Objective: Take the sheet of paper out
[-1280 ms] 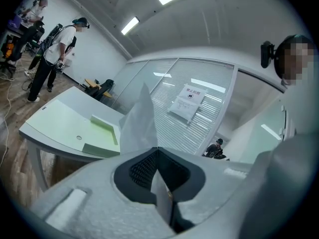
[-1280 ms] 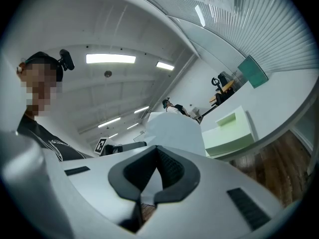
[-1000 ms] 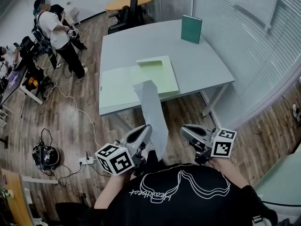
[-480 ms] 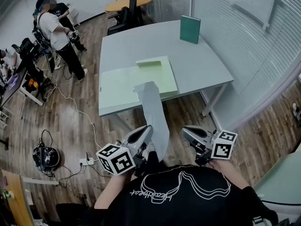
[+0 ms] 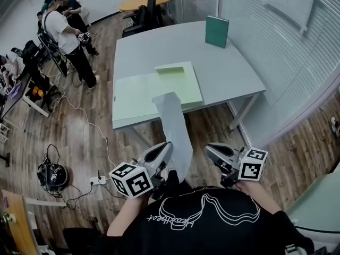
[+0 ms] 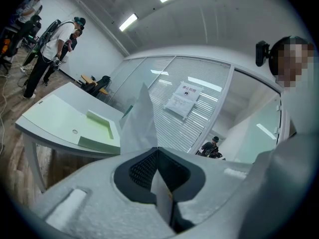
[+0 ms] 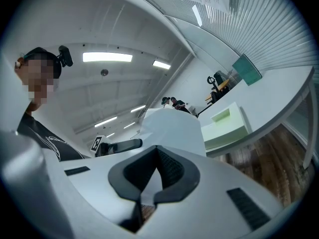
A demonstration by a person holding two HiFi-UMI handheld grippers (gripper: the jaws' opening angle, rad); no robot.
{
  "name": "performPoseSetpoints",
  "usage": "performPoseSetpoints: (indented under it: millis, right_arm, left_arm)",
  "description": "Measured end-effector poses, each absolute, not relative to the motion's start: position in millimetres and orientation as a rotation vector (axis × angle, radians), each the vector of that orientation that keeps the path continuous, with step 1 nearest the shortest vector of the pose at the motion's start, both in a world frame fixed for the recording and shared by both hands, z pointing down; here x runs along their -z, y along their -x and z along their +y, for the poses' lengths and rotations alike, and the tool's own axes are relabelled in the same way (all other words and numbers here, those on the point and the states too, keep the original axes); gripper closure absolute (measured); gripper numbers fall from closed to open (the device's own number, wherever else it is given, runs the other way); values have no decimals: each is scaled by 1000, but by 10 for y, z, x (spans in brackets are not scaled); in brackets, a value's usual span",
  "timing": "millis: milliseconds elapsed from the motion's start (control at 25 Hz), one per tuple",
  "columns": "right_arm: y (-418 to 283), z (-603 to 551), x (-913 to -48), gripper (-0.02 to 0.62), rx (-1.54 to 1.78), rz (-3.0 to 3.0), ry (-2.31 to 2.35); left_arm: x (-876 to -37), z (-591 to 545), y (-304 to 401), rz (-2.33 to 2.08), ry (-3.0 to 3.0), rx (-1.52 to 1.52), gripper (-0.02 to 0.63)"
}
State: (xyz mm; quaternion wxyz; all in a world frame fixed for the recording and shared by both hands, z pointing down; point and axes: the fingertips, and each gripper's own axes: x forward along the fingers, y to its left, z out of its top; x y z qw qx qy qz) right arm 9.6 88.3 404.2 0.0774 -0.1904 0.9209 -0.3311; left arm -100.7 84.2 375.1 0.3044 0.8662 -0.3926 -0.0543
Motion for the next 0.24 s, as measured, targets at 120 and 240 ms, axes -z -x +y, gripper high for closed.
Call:
performPoseSetpoints:
  millis: [120,240]
  right_arm:
    - [-75,873,-4085,586,1000,2762,570]
    - [-44,874,-4144,586,1010,2771,568]
  left_arm:
    - [-3792,829,1064,-1051,-2285,147,592]
    - [-3846,822,1105,-1055,-2275,152,592]
